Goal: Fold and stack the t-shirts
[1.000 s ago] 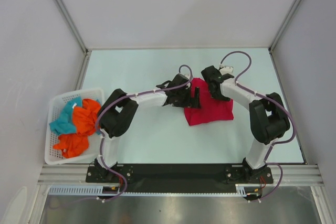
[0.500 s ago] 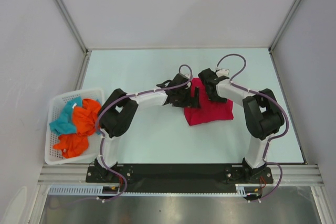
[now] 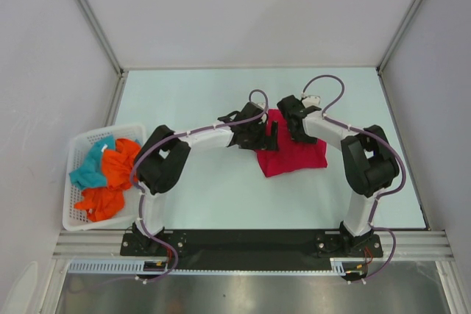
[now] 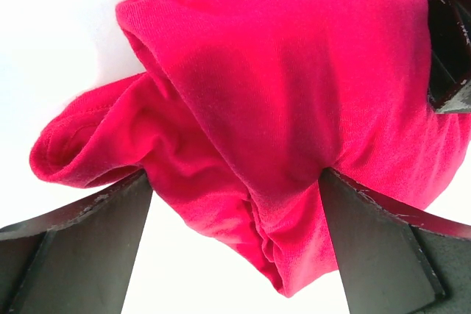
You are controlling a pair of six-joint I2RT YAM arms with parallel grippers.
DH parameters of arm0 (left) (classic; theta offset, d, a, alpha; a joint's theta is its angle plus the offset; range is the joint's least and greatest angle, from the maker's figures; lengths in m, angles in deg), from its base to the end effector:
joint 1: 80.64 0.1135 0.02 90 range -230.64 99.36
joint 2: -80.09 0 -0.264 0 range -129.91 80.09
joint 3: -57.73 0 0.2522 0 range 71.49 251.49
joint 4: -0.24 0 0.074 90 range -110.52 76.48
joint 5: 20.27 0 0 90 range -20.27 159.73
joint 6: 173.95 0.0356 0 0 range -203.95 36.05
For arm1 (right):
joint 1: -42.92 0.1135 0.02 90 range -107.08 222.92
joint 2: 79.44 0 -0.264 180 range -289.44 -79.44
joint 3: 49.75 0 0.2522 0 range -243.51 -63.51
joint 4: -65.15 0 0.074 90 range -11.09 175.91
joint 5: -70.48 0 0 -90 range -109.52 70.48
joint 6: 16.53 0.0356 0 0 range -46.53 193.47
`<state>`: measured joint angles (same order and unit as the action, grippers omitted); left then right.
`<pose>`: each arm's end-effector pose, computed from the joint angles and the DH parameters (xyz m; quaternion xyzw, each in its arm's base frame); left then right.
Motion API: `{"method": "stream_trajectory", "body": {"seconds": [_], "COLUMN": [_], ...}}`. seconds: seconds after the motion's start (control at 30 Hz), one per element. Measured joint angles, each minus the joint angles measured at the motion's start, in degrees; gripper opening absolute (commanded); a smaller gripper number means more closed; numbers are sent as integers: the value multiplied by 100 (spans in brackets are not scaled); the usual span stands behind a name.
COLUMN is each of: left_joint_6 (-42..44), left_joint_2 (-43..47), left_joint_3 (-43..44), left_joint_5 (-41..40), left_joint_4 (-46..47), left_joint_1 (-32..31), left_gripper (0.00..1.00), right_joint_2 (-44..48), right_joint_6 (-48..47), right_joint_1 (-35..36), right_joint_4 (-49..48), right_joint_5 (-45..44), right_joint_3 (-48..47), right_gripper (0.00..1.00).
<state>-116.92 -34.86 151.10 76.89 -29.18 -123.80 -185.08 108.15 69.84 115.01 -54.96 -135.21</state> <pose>0.3140 -0.3006 0.1751 0.1043 0.9352 -0.2518 0.2260 0.3331 0.1460 0.1839 0.1161 0.9324 -0.1730 0.2953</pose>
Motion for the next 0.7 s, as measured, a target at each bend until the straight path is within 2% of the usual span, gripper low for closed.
{"method": "stream_trajectory", "body": {"seconds": [0.33,0.53,0.7], "left_joint_6": [-11,-87,-111], "left_joint_2": [-24,-127,-229], "left_joint_3": [328,811,817], "left_joint_5": [-9,-26,17], "left_joint_4": [-164,-153,-136], "left_joint_1": [-42,-155,-177], "left_gripper": [100,90,88], "right_joint_2": [2,2,2], "right_joint_6": [24,74,90], "right_joint_1": [109,160,164], "right_joint_4": [24,2,-4], "right_joint_5": [92,221,271], "right_joint_3": [-133,-195,-195], "right_gripper": [47,43,42]}}
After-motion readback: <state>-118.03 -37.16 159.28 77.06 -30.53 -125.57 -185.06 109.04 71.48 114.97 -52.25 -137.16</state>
